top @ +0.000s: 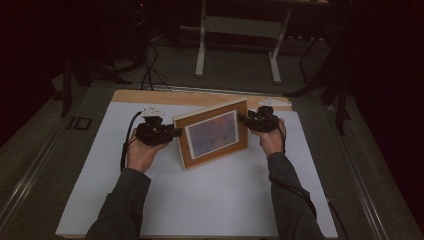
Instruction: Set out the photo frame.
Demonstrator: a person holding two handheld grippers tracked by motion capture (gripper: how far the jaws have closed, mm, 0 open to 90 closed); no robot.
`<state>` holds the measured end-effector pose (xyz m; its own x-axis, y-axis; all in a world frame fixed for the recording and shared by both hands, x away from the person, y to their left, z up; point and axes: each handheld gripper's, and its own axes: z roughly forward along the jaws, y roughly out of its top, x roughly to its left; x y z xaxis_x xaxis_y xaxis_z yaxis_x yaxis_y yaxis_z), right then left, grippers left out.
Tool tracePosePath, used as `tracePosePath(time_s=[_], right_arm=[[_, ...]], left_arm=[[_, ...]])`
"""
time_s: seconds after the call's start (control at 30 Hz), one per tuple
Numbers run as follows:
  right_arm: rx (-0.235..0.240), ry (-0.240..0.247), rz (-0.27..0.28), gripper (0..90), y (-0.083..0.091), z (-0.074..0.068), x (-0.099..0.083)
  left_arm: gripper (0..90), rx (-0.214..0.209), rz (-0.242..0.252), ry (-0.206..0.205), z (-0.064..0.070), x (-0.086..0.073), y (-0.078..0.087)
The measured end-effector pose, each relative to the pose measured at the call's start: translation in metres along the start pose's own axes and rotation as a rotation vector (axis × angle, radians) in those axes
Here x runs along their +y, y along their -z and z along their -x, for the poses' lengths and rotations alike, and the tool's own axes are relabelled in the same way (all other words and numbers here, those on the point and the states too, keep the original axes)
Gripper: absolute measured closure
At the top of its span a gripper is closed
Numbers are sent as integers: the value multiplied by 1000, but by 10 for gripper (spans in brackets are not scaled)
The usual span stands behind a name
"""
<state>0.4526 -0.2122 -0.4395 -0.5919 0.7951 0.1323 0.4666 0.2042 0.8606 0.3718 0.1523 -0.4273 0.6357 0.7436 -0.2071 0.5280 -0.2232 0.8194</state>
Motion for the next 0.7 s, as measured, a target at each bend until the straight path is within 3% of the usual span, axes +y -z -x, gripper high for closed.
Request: tracePosePath(time_s=[0.1,0.4,0.7], right_arm=[[-14,-1,-3,606,1,1,0],[-41,19,-12,617,3,-3,-1],[-40,22,-20,620,8,-3,-3]], left_arm=[[702,-19,7,8,-3,0,-1],[696,-29,15,26,-8,1,-3],[688,-39,10,38,-12,5,-6]])
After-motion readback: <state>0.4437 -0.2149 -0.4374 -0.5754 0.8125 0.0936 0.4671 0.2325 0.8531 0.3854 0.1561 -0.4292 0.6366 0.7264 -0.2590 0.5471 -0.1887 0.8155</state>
